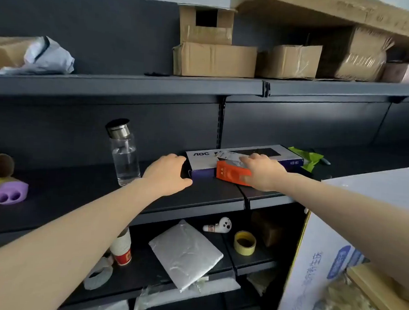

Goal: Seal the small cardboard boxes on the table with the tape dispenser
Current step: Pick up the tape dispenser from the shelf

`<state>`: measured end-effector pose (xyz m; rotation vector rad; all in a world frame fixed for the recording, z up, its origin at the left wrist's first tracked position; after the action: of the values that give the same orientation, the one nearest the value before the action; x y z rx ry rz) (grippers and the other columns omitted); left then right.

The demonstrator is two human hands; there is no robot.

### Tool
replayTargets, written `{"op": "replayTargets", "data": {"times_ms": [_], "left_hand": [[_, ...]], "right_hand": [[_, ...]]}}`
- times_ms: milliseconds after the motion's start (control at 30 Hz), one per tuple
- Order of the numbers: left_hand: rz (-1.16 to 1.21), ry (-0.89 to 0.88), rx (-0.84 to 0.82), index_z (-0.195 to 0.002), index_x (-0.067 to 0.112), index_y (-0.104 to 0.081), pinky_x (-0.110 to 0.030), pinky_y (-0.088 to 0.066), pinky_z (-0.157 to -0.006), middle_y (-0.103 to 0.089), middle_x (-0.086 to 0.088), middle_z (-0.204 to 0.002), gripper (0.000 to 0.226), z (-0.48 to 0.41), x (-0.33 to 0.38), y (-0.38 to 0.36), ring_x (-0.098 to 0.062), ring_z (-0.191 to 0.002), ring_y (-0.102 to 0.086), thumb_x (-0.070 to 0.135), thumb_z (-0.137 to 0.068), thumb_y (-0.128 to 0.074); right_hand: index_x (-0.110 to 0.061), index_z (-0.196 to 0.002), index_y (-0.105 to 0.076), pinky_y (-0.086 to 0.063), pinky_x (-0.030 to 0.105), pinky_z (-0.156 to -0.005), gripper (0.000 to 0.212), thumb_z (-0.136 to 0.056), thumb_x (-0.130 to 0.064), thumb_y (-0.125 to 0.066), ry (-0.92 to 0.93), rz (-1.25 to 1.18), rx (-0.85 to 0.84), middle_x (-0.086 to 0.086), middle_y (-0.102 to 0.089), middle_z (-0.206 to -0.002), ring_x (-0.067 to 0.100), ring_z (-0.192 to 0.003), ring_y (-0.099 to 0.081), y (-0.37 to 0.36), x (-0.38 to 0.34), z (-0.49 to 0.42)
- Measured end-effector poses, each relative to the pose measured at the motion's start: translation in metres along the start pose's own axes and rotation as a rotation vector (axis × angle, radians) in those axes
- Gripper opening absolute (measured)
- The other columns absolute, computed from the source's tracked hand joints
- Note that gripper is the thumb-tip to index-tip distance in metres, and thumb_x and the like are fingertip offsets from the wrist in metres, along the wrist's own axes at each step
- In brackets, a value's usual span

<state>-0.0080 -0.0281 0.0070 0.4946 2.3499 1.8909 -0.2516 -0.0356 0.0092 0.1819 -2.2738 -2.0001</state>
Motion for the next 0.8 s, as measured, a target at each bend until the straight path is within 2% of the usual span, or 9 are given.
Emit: {"op": "replayTargets", "data": {"times_ms": [200,300,400,500,633,800], "left_hand": [[-0.023,0.033,-0.060,-0.142,0.019,-0.039,-0.038,-0.043,-0.099,-0.044,-0.002,-0.143,0.067,-0.017,-0.008,-0.039,-0.023,-0.129,-0.043,0.047,-0.084,-0.061],[-0.014,0.049,-0.058,-0.143,0.021,-0.039,-0.037,-0.043,-0.097,-0.044,-0.001,-0.143,0.068,-0.021,-0.013,-0.053,-0.022,-0.128,-0.044,0.046,-0.084,-0.061],[-0.011,0.063,-0.066,-0.141,0.021,-0.041,-0.037,-0.043,-0.095,-0.046,-0.001,-0.142,0.066,-0.023,-0.017,-0.062,-0.022,-0.126,-0.045,0.046,-0.083,-0.061],[-0.018,0.076,-0.069,-0.141,0.020,-0.041,-0.036,-0.044,-0.093,-0.046,0.000,-0.141,0.065,-0.023,-0.020,-0.066,-0.022,-0.125,-0.046,0.046,-0.084,-0.061],[-0.018,0.085,-0.066,-0.142,0.021,-0.041,-0.035,-0.044,-0.091,-0.046,0.000,-0.141,0.065,-0.022,-0.019,-0.067,-0.022,-0.124,-0.046,0.045,-0.084,-0.060],[-0.018,0.090,-0.068,-0.144,0.021,-0.038,-0.034,-0.043,-0.092,-0.044,0.000,-0.143,0.067,-0.012,-0.010,-0.066,-0.021,-0.127,-0.045,0.046,-0.085,-0.060]], "right_hand": [[-0.024,-0.145,-0.036,-0.038,0.044,-0.099,0.056,-0.094,-0.046,-0.044,-0.050,0.080,-0.061,0.012,-0.046,-0.138,0.032,-0.128,-0.041,-0.033,0.009,-0.039],[-0.018,-0.137,-0.046,-0.039,0.040,-0.096,0.046,-0.095,-0.038,-0.044,-0.107,0.123,-0.049,0.011,-0.052,-0.132,0.031,-0.123,-0.046,-0.044,0.013,-0.056],[-0.012,-0.122,-0.058,-0.043,0.035,-0.082,0.033,-0.094,-0.025,-0.045,-0.147,0.157,0.000,0.011,-0.062,-0.118,0.030,-0.108,-0.057,-0.056,0.015,-0.070],[-0.011,-0.118,-0.058,-0.044,0.032,-0.072,0.029,-0.093,-0.018,-0.045,-0.195,0.160,0.031,0.009,-0.066,-0.109,0.030,-0.100,-0.063,-0.066,0.017,-0.082],[-0.009,-0.120,-0.054,-0.048,0.035,-0.073,0.033,-0.091,-0.023,-0.046,-0.258,0.123,0.032,0.012,-0.066,-0.107,0.032,-0.098,-0.063,-0.075,0.019,-0.094],[-0.010,-0.108,-0.061,-0.047,0.033,-0.073,0.032,-0.091,-0.035,-0.050,-0.258,0.101,0.060,0.009,-0.067,-0.097,0.031,-0.092,-0.063,-0.080,0.023,-0.094]]}}
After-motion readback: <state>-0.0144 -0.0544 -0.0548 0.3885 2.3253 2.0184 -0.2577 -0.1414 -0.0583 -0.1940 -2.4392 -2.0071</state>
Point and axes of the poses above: each hand's wrist, its own z-axis away from the middle knuckle, its own y-axis out of the back of the hand, x = y × z, the point moved 3 cm from there along -z, towards the middle knuckle
